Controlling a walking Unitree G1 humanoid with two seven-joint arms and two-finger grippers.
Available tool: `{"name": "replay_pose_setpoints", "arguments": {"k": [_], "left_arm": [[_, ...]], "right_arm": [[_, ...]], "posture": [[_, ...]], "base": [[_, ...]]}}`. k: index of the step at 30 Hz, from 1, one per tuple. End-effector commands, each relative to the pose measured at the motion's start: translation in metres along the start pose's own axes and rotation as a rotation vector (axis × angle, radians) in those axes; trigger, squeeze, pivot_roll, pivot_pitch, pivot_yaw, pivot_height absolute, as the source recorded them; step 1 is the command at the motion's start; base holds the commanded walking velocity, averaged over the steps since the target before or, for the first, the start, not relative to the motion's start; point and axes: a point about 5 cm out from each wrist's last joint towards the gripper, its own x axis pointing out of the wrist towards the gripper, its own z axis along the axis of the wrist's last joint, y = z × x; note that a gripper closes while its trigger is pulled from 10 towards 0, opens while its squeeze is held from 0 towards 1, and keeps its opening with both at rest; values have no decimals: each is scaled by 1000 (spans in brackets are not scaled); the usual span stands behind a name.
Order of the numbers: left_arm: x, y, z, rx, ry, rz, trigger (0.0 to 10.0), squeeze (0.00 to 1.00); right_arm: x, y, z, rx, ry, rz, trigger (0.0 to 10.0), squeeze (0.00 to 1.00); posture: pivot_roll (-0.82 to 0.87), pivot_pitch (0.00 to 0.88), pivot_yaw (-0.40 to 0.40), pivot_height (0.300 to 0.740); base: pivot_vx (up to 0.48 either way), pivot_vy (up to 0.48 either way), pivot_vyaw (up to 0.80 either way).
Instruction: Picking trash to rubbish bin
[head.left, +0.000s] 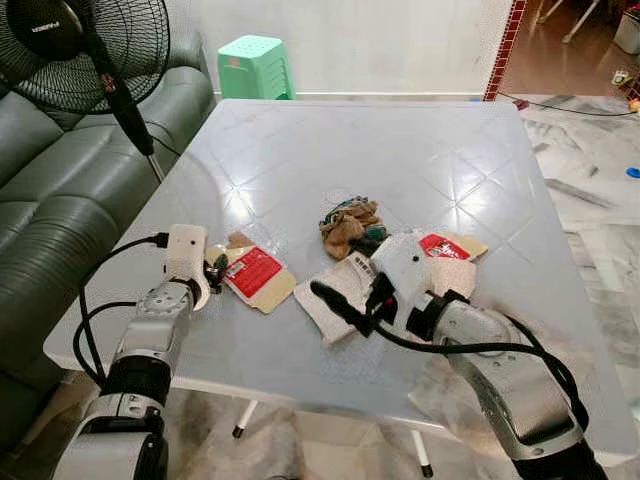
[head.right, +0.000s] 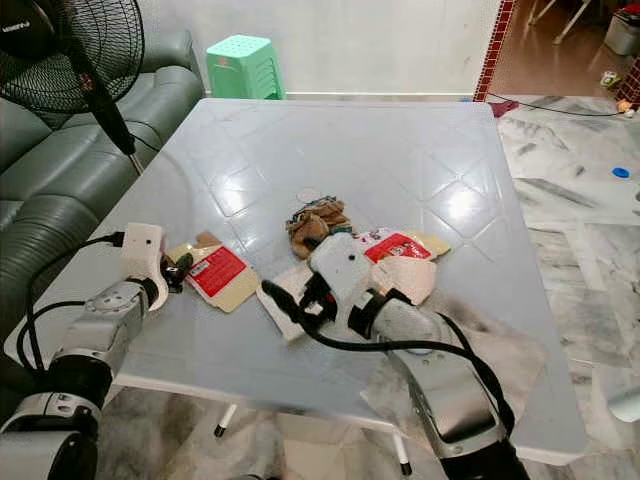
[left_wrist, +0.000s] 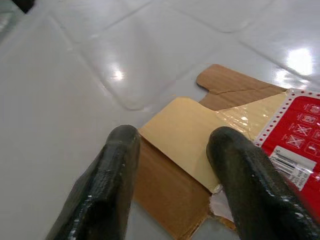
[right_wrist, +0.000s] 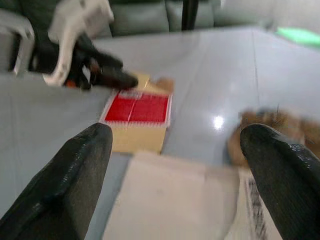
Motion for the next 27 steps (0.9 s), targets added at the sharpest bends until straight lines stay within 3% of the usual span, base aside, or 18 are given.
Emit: {"name": "replay_pose_setpoints", "arguments": {"k": [1, 9, 16, 17, 19, 20, 27], "left_arm": [[-1, -7, -12, 5, 51, -33, 10000, 1000], [-4, -30, -16, -3, 54, -99, 10000, 1000], [-7, -28, -14, 6, 37, -66, 10000, 1000], [-9, -17, -7, 1, -16, 23, 10000, 255], [-12, -10, -1, -10, -53, 82, 10000, 255], [-14, -8, 3, -30, -81, 104, 10000, 0], [-35, -14, 13, -90, -192, 119, 10000, 0]], "right_arm": [[0, 2, -2, 10, 10, 12, 10000, 0], [3, 3, -18, 19, 80, 22, 10000, 0], [3, -1, -22, 23, 87, -7, 10000, 0], [3, -4, -22, 23, 82, -25, 10000, 0], [3, -5, -22, 23, 81, -34, 10000, 0], [3, -5, -22, 22, 80, -35, 10000, 0], [3, -6, -22, 17, 77, -33, 10000, 0]], "posture": [[-57, 26, 65, 740], [-50, 31, 62, 740], [-47, 32, 62, 740], [-47, 32, 62, 740], [-47, 32, 62, 740], [-45, 34, 63, 740], [-39, 34, 60, 740]], "base": [[0, 0, 0], [0, 0, 0], [0, 0, 0], [0, 0, 0], [0, 0, 0], [0, 0, 0], [0, 0, 0]]}}
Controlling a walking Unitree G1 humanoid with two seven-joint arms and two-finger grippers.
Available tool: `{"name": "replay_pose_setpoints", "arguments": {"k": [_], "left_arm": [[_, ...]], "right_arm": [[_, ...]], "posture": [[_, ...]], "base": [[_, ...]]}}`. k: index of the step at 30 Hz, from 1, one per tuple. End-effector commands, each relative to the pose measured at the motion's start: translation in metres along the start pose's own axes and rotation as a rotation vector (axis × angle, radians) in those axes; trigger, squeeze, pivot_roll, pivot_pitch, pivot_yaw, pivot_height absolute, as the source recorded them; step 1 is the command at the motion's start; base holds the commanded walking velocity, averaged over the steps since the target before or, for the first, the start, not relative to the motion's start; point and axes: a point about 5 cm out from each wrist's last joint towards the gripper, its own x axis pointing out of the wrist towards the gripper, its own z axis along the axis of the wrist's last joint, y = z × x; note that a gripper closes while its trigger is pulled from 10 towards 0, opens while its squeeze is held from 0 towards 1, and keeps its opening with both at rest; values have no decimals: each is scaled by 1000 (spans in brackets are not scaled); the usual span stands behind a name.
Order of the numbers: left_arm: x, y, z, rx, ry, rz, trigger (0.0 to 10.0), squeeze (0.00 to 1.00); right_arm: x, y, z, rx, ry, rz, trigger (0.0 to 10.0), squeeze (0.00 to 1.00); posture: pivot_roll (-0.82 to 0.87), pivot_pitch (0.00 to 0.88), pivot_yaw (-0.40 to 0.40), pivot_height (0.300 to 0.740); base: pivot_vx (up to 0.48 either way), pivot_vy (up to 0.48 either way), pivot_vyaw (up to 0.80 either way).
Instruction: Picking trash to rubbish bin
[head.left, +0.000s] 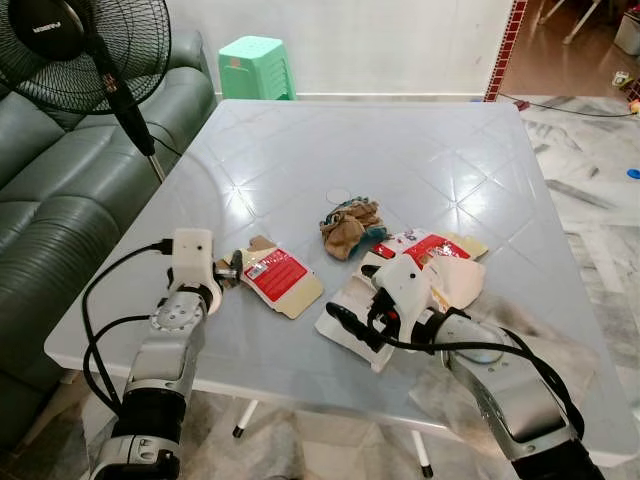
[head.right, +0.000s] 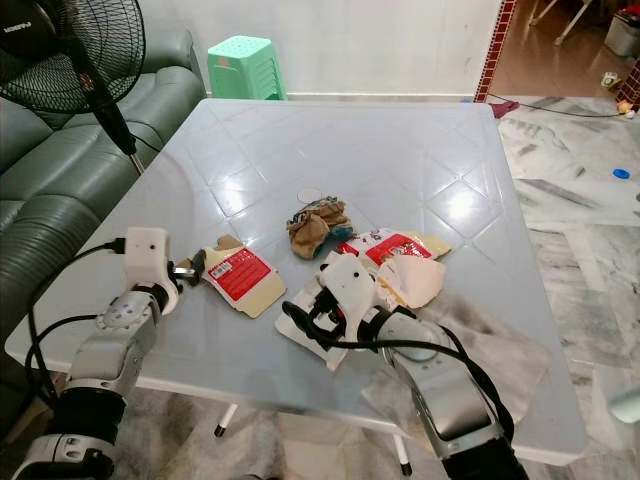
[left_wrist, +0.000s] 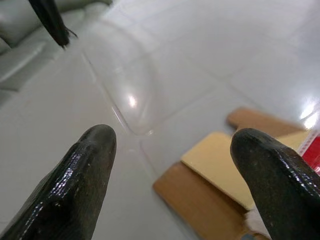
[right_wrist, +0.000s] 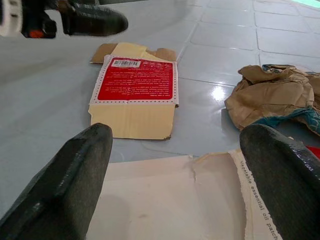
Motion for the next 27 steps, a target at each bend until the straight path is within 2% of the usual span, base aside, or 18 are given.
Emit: {"name": "replay_pose_setpoints", "arguments": {"k": [1, 4, 5, 6, 10, 11, 14, 15, 16, 17, 18, 19, 23, 24, 27], "left_arm": [[-10, -2, 3, -22, -30, -11, 10000, 0], [-17, -6, 2, -24, -53, -35, 10000, 0], [-23, -7, -2, -23, -62, -35, 10000, 67], [-30, -6, -9, -29, -45, -16, 10000, 212], [-38, -7, -15, -34, -13, -15, 10000, 200], [-47, -7, -16, -51, -18, -26, 10000, 0], [-54, -7, -18, -73, -22, -51, 10000, 0], [-56, -8, -20, -95, -12, -62, 10000, 0], [-59, -11, -24, -197, 19, -71, 10000, 0], [-59, -11, -24, -197, 19, -71, 10000, 0], [-60, -13, -25, -296, 48, -73, 10000, 0], [-61, -15, -26, -334, 71, -83, 10000, 0], [-61, -24, -25, -432, 132, -109, 10000, 0], [-59, -30, -21, -496, 145, -129, 10000, 0], [-56, -36, -17, -543, 153, -154, 10000, 0]], "right_arm": [[0, -2, 1, -9, -4, -4, 10000, 0], [0, -2, 0, -9, -3, -4, 10000, 0], [1, -2, -1, -10, -2, -3, 10000, 0], [2, -1, -1, -12, -2, 0, 10000, 0], [3, 0, -1, -13, -5, 3, 10000, 0], [3, -1, -1, -13, -5, 3, 10000, 0], [3, -1, -2, -13, -1, 5, 10000, 0], [3, -1, -3, -14, 1, 6, 10000, 0], [3, -1, -3, -16, 1, 9, 10000, 0], [3, -1, -3, -16, 1, 9, 10000, 0], [4, -1, -3, -17, 0, 10, 10000, 0], [5, -1, -3, -18, -1, 10, 10000, 0], [6, -1, -2, -20, -2, 13, 10000, 0], [6, 0, -3, -21, -3, 16, 10000, 0], [6, 0, -3, -21, -3, 16, 10000, 0]], "posture": [[-35, 34, 58, 740], [-26, 34, 54, 740], [-20, 34, 53, 740], [-20, 34, 53, 740], [-19, 34, 52, 740], [-10, 34, 47, 740], [-6, 35, 45, 740], [-6, 35, 44, 740], [-4, 34, 42, 740], [-4, 34, 42, 740], [-4, 32, 42, 740], [-4, 32, 42, 740], [-3, 30, 39, 740], [-3, 30, 39, 740], [-3, 30, 39, 740]], "base": [[0, 0, 0], [0, 0, 0], [0, 0, 0], [0, 0, 0], [0, 0, 0], [0, 0, 0], [0, 0, 0], [0, 0, 0], [0, 0, 0], [0, 0, 0], [0, 0, 0], [0, 0, 0], [0, 0, 0], [0, 0, 0], [0, 0, 0]]}}
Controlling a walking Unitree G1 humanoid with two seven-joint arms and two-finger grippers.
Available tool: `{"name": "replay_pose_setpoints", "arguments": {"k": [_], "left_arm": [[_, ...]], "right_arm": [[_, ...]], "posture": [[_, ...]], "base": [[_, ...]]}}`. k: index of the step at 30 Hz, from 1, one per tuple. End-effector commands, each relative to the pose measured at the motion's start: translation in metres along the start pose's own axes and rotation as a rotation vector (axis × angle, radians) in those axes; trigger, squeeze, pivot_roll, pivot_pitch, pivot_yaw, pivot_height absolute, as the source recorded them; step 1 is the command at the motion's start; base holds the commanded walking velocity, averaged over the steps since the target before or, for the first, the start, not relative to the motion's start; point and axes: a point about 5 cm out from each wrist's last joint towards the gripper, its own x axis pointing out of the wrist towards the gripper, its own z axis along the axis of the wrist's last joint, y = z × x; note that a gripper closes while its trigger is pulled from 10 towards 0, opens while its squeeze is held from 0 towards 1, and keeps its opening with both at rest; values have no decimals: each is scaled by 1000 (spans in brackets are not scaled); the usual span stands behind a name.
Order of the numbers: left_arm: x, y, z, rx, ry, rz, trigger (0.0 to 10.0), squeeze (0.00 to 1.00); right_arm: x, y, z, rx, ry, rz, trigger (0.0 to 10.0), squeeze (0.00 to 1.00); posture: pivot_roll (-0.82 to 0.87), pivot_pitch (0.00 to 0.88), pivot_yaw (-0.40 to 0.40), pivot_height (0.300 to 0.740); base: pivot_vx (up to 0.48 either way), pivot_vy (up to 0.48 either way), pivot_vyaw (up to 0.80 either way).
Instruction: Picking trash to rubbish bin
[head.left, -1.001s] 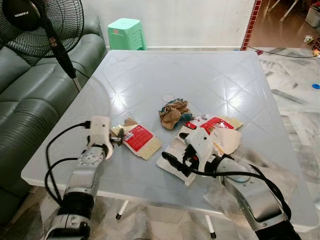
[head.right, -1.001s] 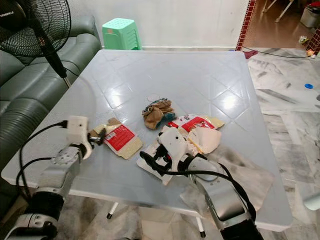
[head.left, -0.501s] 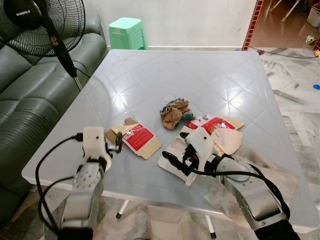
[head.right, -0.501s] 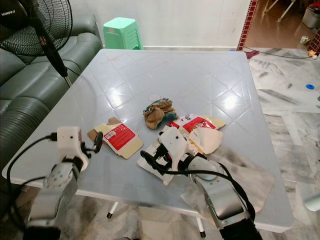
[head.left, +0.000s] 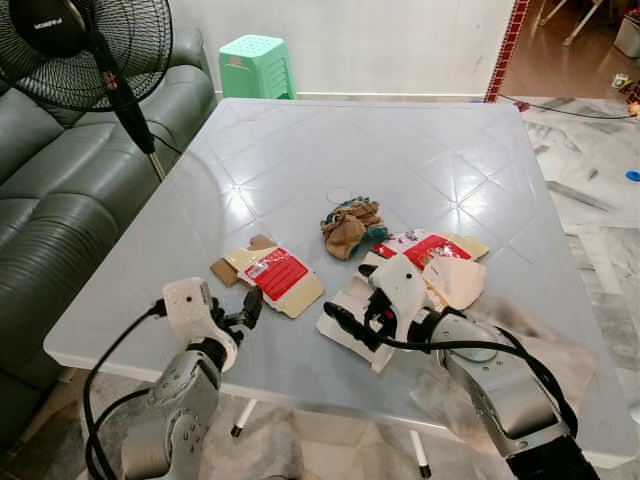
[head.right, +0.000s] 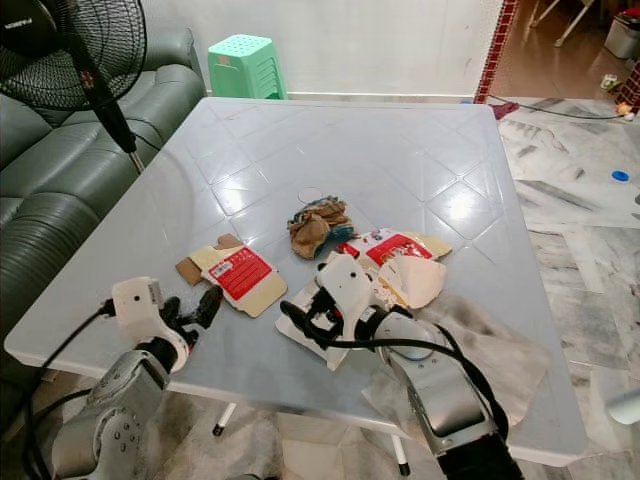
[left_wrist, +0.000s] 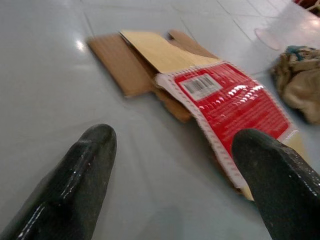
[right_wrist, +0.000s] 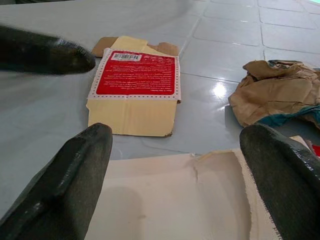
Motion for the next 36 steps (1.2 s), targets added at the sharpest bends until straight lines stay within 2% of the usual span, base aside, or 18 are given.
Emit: {"name": "replay_pose_setpoints", "arguments": {"k": [1, 3, 8, 16, 26, 36], "left_arm": [[2, -9, 7, -43, -14, -27, 10000, 0], [6, -17, 10, -69, -14, -49, 10000, 0], [8, -24, 13, -107, -3, -87, 10000, 0], [11, -30, 18, -189, 57, -95, 10000, 0], [18, -25, 20, -294, 89, -44, 10000, 0], [24, -22, 15, -308, 115, -11, 10000, 0]], "right_arm": [[2, 1, 3, -17, -10, 12, 10000, 0], [2, 1, 2, -17, -10, 10, 10000, 0], [1, 1, 2, -18, -10, 7, 10000, 0], [0, 1, 2, -16, -12, 3, 10000, 0], [2, 2, 3, -18, -16, 10, 10000, 0], [1, 2, 2, -15, -15, 6, 10000, 0]], "posture": [[-9, 30, 41, 740], [-10, 30, 43, 740], [-18, 30, 47, 740], [-21, 32, 53, 740], [-20, 25, 52, 740], [-25, 30, 55, 740]], "base": [[0, 0, 0], [0, 0, 0], [0, 0, 0], [0, 0, 0], [0, 0, 0], [0, 0, 0]]}}
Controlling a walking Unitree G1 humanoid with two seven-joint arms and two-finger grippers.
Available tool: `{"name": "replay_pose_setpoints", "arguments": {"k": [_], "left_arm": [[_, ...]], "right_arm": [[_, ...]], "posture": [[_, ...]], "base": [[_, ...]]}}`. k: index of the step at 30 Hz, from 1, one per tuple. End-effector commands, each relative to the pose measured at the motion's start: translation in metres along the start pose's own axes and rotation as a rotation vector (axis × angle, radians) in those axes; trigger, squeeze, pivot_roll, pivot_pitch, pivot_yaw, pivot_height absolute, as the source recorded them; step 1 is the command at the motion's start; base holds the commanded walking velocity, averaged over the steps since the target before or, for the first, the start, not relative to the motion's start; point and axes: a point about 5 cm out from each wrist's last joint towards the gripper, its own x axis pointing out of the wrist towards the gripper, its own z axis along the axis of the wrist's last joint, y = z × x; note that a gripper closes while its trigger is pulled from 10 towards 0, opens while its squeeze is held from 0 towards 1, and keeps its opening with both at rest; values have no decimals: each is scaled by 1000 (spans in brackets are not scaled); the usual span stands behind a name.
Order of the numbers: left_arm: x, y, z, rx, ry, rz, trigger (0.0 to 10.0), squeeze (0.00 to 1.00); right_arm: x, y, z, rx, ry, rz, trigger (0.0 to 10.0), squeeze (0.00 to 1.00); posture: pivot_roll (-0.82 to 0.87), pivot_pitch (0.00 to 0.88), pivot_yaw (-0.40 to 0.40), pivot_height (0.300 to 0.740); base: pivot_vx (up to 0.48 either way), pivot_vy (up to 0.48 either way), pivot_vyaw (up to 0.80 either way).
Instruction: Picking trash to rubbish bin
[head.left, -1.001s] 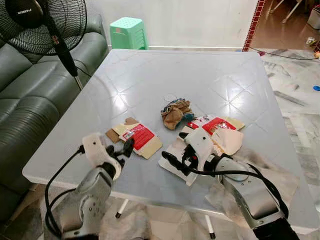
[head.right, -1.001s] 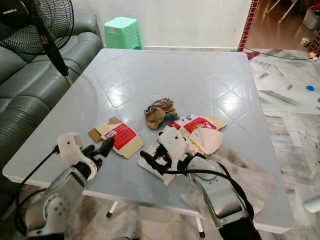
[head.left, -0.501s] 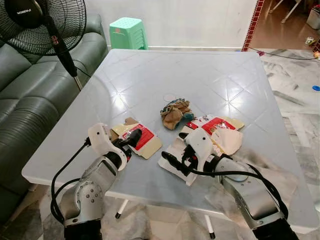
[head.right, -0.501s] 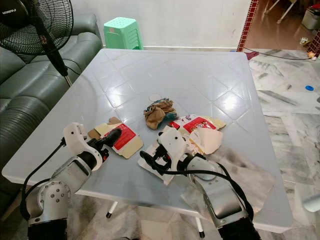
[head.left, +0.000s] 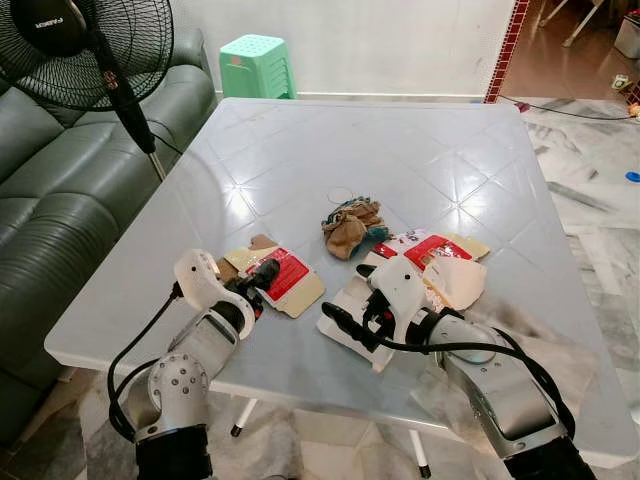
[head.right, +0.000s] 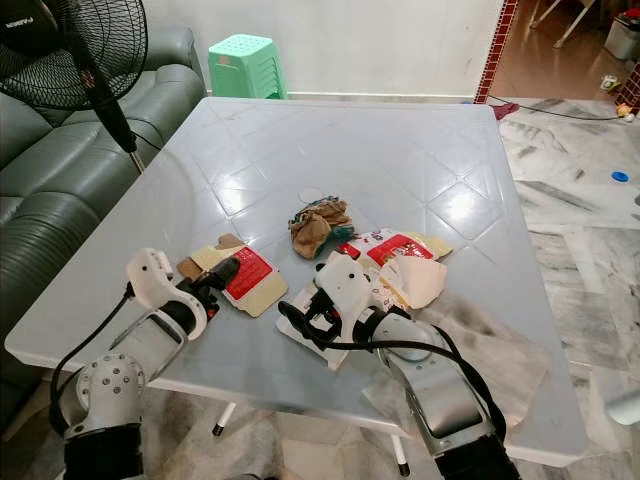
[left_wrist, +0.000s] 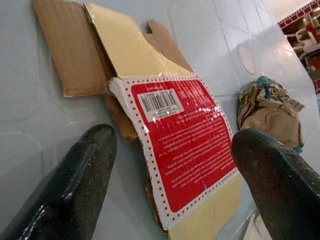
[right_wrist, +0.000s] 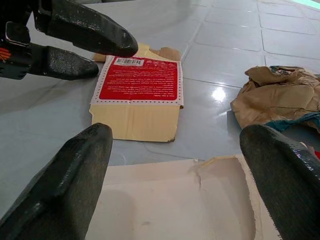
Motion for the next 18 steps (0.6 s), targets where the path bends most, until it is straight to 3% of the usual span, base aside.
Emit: {"name": "replay_pose_setpoints", "arguments": {"k": [1, 8, 18], "left_arm": [[3, 1, -3, -7, 18, 7, 10000, 0], [16, 9, -6, -38, 12, -2, 10000, 0], [20, 0, 3, -37, -32, -40, 10000, 0]], "right_arm": [[0, 1, 1, -12, -1, 6, 10000, 0], [0, 0, 2, -10, -5, -3, 10000, 0], [-2, 0, 1, -9, -1, -5, 10000, 0]], "posture": [[-25, 30, 55, 740], [-35, 31, 56, 740], [-38, 34, 55, 740]], "base": [[0, 0, 0], [0, 0, 0], [0, 0, 0]]}}
